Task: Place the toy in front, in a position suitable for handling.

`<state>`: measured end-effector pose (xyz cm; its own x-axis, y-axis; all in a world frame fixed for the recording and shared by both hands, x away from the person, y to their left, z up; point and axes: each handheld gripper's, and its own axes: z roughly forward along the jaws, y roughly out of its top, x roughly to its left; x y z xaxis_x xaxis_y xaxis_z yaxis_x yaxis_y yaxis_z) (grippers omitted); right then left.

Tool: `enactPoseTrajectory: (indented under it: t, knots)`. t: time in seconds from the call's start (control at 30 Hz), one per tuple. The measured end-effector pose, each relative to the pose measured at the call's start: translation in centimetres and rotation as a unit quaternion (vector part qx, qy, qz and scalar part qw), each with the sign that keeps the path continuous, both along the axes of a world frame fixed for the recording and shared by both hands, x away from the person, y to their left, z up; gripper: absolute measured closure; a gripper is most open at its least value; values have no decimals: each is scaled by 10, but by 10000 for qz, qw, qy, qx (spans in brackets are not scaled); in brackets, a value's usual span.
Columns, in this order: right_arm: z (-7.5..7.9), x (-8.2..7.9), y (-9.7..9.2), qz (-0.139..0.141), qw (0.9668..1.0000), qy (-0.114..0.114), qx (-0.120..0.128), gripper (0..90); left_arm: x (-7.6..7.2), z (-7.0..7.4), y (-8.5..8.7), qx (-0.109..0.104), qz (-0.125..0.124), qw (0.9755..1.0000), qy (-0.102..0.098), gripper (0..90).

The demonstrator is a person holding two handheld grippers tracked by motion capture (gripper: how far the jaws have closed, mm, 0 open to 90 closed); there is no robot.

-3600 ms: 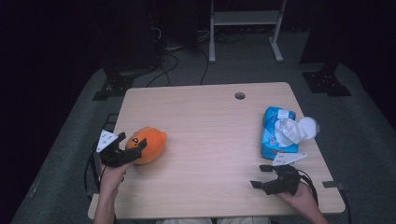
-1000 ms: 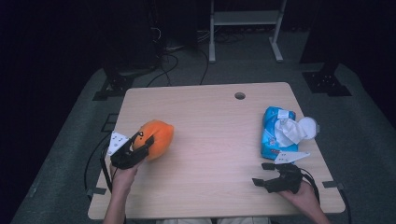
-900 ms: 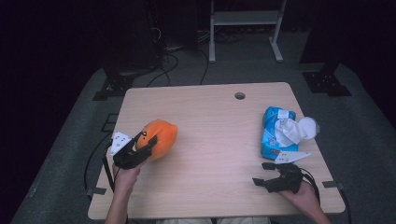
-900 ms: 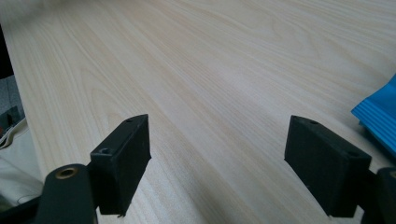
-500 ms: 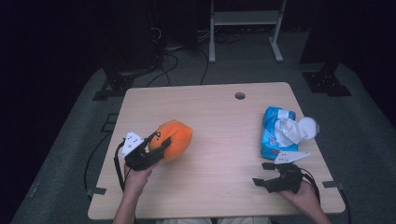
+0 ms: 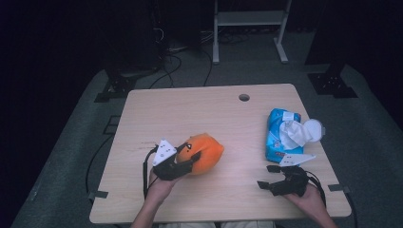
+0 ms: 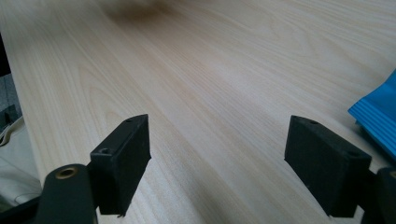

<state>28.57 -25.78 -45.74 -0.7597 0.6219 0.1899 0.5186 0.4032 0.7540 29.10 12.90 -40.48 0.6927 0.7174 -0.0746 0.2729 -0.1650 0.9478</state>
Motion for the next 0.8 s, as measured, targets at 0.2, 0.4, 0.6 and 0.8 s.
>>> enactPoseTrajectory:
  t: [0.2,0.4,0.6,0.8]
  knots:
    - [2,-1,-3,-36,10000,-57,-47,213,-3,-4,-15,136,-151,9998,-22,449]
    - [4,0,-10,-145,9999,-75,27,213,-3,-9,-25,196,-260,9995,-40,445]
    - [4,-1,-11,-163,9998,-88,28,213,-2,-17,-34,293,-348,9990,-16,438]
    - [2,-1,-7,-95,10000,-26,-7,214,3,-28,-38,392,-411,9983,142,430]
